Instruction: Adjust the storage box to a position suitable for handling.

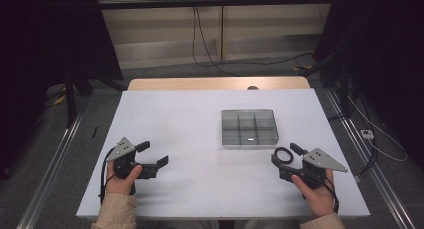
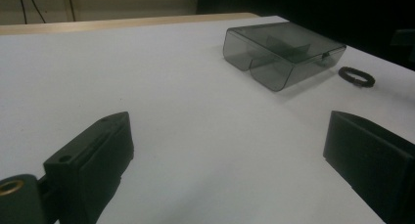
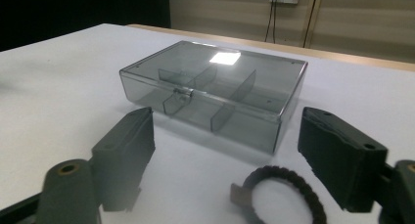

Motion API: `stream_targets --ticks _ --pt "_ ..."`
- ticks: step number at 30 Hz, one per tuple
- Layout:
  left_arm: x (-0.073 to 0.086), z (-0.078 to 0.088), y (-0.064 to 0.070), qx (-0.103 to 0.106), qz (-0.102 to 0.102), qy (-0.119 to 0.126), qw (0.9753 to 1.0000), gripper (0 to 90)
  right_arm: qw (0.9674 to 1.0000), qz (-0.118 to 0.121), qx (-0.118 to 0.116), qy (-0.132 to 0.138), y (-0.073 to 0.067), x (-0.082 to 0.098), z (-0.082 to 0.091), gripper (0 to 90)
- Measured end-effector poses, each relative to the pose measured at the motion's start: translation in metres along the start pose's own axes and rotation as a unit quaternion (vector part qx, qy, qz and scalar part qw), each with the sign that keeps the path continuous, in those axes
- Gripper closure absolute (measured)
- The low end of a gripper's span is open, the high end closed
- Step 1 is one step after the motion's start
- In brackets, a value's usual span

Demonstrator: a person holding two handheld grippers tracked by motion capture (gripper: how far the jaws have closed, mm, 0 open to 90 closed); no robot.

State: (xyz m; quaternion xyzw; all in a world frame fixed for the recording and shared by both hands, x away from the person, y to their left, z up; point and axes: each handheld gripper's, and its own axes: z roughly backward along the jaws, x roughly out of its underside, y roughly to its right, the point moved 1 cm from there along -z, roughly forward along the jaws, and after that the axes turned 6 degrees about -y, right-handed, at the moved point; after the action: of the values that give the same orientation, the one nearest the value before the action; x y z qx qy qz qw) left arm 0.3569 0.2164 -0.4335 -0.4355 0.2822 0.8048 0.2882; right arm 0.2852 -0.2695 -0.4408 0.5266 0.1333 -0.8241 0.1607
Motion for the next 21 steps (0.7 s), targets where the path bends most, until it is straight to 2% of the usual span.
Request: stream_targets --ticks 1,2,5,8,9,10,13,14,15,16,17,21 --pt "0.0 0.0 0.0 -0.003 0.0 -0.002 1.0 4.2 1.0 0.001 0.001 0.001 0.002 -0.002 -0.001 28.6" --pt "-0.001 -0.001 0.0 -0.004 0.002 -0.003 1.0 4.3 1.0 0.0 0.006 0.002 0.005 -0.005 -0.003 36.1" --pt "-0.003 -0.004 0.0 -0.002 -0.002 -0.007 1.0 4.3 0.9998 -0.009 0.02 -0.002 0.012 -0.011 -0.006 49.2" --pt "-0.006 -0.008 0.001 0.002 -0.003 -0.011 0.9999 4.3 0.9995 -0.016 0.024 -0.01 0.018 -0.015 -0.009 62.0" --pt "-0.007 -0.009 0.001 0.001 -0.004 -0.013 0.9999 4.3 0.9995 -0.016 0.024 -0.01 0.018 -0.015 -0.009 62.0" --pt "-0.008 -0.011 0.002 0.003 -0.006 -0.015 0.9999 4.3 0.9992 -0.017 0.031 -0.021 0.023 -0.018 -0.013 69.6" --pt "-0.011 -0.014 0.003 0.005 -0.006 -0.014 0.9999 4.3 0.9982 -0.027 0.038 -0.037 0.03 -0.02 -0.019 79.6" --pt "-0.011 -0.016 0.003 0.006 -0.005 -0.015 0.9999 4.3 0.9982 -0.027 0.038 -0.037 0.03 -0.02 -0.019 79.6" --pt "-0.012 -0.017 0.003 0.007 -0.007 -0.016 0.9998 4.3 0.9977 -0.029 0.044 -0.043 0.035 -0.022 -0.024 84.5" --pt "-0.013 -0.018 0.003 0.006 -0.009 -0.016 0.9998 4.3 0.9977 -0.029 0.044 -0.043 0.035 -0.022 -0.024 84.5" --pt "-0.013 -0.019 0.003 0.007 -0.007 -0.017 0.9998 4.4 0.9971 -0.035 0.047 -0.048 0.04 -0.024 -0.028 88.4" --pt "-0.015 -0.023 0.002 0.007 -0.003 -0.019 0.9998 4.5 0.9959 -0.044 0.05 -0.06 0.045 -0.025 -0.037 90.0"
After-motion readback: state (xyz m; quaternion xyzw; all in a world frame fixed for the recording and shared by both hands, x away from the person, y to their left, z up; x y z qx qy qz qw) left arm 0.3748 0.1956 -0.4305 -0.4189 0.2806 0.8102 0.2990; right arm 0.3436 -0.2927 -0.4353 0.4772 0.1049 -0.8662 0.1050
